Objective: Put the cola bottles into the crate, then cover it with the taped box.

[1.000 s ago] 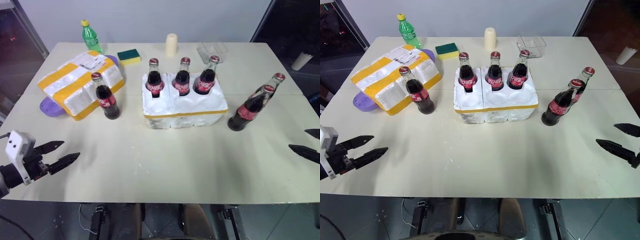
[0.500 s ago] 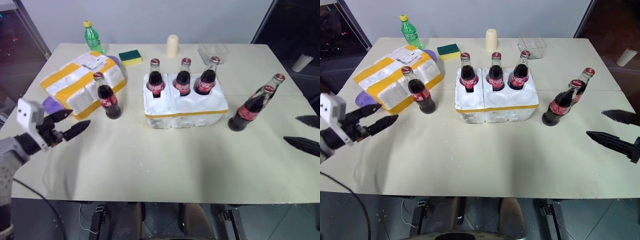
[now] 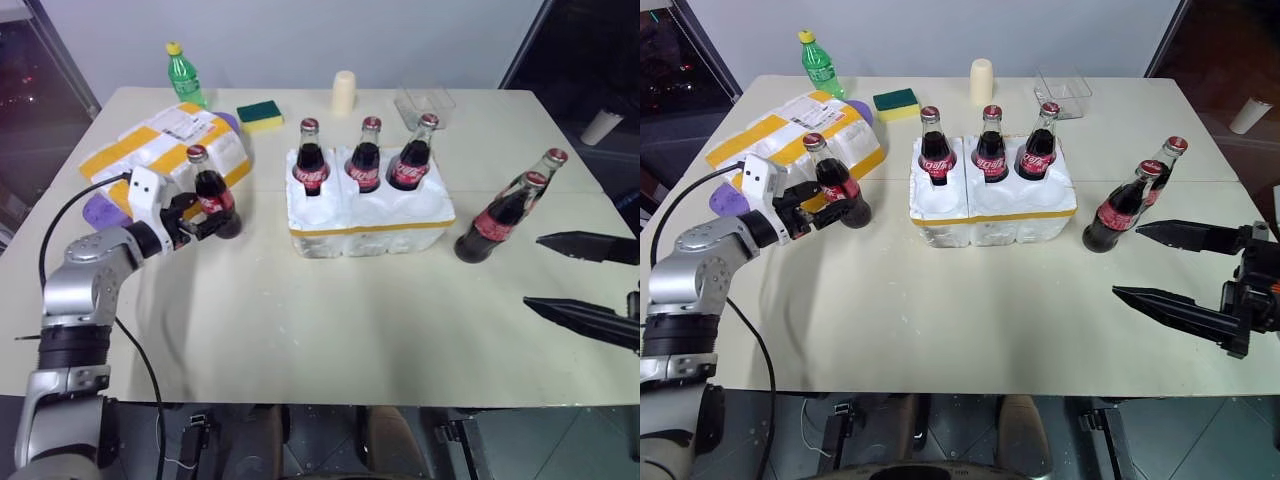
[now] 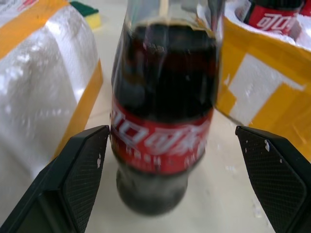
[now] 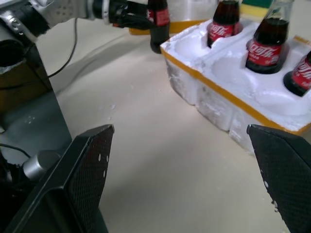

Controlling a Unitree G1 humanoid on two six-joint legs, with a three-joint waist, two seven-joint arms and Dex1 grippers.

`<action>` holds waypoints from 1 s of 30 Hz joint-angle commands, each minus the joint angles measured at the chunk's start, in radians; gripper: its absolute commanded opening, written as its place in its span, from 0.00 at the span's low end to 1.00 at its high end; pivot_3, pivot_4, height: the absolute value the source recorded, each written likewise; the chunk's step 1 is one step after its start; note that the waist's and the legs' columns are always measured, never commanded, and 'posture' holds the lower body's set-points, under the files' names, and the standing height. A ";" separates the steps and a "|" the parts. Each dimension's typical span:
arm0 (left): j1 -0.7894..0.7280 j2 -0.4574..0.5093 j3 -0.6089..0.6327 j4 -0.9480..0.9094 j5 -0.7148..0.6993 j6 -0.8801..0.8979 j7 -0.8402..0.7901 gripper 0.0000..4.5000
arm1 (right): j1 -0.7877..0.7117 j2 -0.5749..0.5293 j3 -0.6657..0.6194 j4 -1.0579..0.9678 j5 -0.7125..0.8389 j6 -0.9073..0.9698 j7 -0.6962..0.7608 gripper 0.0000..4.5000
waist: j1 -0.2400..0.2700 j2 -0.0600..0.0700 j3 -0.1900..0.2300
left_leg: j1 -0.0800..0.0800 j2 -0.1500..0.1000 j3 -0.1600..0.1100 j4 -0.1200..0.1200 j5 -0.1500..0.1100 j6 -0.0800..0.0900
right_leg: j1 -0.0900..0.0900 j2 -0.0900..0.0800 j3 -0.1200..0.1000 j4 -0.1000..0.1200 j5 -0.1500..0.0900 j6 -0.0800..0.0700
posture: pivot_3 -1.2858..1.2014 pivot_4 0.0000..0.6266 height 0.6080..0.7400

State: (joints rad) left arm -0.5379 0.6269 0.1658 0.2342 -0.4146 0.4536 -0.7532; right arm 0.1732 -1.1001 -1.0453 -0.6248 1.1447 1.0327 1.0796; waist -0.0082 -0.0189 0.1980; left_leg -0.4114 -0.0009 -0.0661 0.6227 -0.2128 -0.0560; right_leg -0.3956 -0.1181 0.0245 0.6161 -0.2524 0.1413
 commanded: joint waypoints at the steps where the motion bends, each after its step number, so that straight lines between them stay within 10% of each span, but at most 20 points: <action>1: -0.066 -0.018 -0.021 0.066 0.039 -0.060 -0.005 0.97 | -0.019 -0.013 -0.044 -0.028 0.074 0.005 -0.034 1.00 | 0.001 0.000 0.000 | 0.000 0.000 0.000 0.000 0.000 0.000 | 0.000 0.000 0.000 0.000 0.000 0.000 | 0.52 0.24 0.99; 10: -0.165 -0.068 -0.039 0.221 0.096 -0.140 -0.016 0.97 | -0.050 -0.029 0.009 -0.034 0.133 -0.010 -0.103 1.00 | 0.000 0.000 0.000 | 0.000 0.000 0.000 0.000 0.000 0.000 | 0.000 0.000 0.000 0.000 0.001 0.003 | 0.52 0.24 0.99; 15: -0.146 -0.046 -0.032 0.152 0.064 -0.094 -0.093 0.62 | -0.057 -0.031 0.021 -0.018 0.128 -0.024 -0.099 1.00 | -0.001 -0.001 0.000 | 0.000 0.000 0.000 0.000 0.000 0.000 | 0.000 0.000 0.000 0.000 0.001 0.003 | 0.52 0.24 0.99; 25: -0.161 0.224 -0.045 -0.223 -0.269 0.368 -0.533 0.63 | -0.013 -0.001 0.037 -0.008 0.053 -0.069 -0.066 1.00 | -0.003 -0.005 0.003 | -0.009 0.000 -0.003 0.004 0.000 0.000 | -0.008 0.001 -0.001 0.004 0.001 0.003 | 0.52 0.24 0.99; 30: -0.350 0.131 -0.103 -0.157 -0.276 0.382 -0.536 0.63 | 0.002 0.011 0.052 -0.015 0.033 -0.084 -0.069 1.00 | 0.025 -0.005 0.003 | -0.010 0.000 -0.004 0.009 0.000 0.000 | -0.005 0.001 -0.002 0.004 0.000 0.001 | 0.52 0.24 0.99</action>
State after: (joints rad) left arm -0.8228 0.7771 0.0503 0.0663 -0.6715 0.8624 -1.3023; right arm 0.1761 -1.0982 -0.9841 -0.6275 1.1809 0.9688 1.0090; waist 0.0166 -0.0243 0.2009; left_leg -0.4222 -0.0010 -0.0706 0.6328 -0.2127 -0.0556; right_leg -0.3994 -0.1167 0.0218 0.6197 -0.2520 0.1418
